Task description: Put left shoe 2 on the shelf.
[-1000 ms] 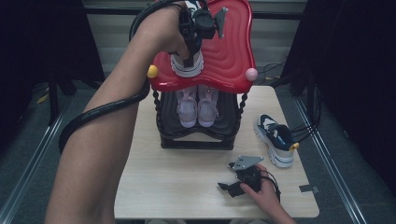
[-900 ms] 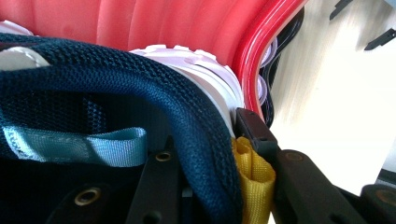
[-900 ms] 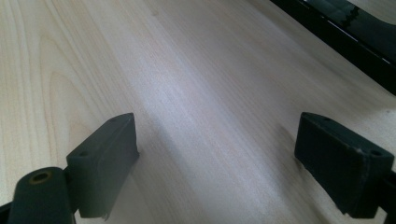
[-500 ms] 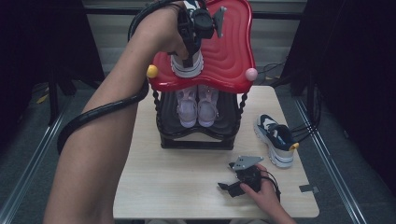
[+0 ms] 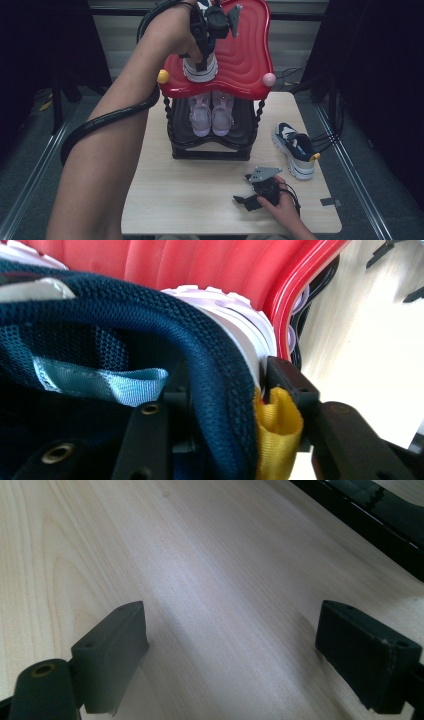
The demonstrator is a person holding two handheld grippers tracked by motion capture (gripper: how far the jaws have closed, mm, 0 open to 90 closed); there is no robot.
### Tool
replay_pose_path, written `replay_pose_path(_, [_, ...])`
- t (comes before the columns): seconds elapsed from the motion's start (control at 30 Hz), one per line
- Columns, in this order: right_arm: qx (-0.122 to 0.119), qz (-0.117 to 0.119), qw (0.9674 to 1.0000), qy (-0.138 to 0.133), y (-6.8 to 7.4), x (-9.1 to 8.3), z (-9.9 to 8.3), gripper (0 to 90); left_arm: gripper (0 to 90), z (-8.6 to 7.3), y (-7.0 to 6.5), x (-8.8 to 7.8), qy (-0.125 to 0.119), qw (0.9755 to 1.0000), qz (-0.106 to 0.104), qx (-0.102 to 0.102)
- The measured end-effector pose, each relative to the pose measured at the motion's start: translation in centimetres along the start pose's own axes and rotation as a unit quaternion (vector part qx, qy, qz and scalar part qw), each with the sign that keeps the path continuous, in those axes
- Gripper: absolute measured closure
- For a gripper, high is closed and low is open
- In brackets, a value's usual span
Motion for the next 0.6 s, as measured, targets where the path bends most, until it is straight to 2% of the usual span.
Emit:
replay_pose_path(0.3, [0.0,0.0,1.0,0.0,0.0,0.0,0.0,12.5,52.3,-0.18,0.28,-0.1,0.002,1.0,0.0,-0.006])
replay_pose_path(0.43, [0.0,0.0,1.0,0.0,0.0,0.0,0.0,12.5,50.4,-0.14,0.23,-0.36,-0.006,0.9999,0.0,-0.011])
replay_pose_path(0.6, [0.0,0.0,1.0,0.0,0.0,0.0,0.0,12.5,47.3,-0.34,0.39,-0.8,-0.005,0.9999,0.008,-0.014])
Point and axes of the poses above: each handheld gripper's, and its own axes: x roughly forward along the jaws, z roughly out of its top, y roughly to its left, the point moved 4 cm from there along x, roughly forward along the jaws
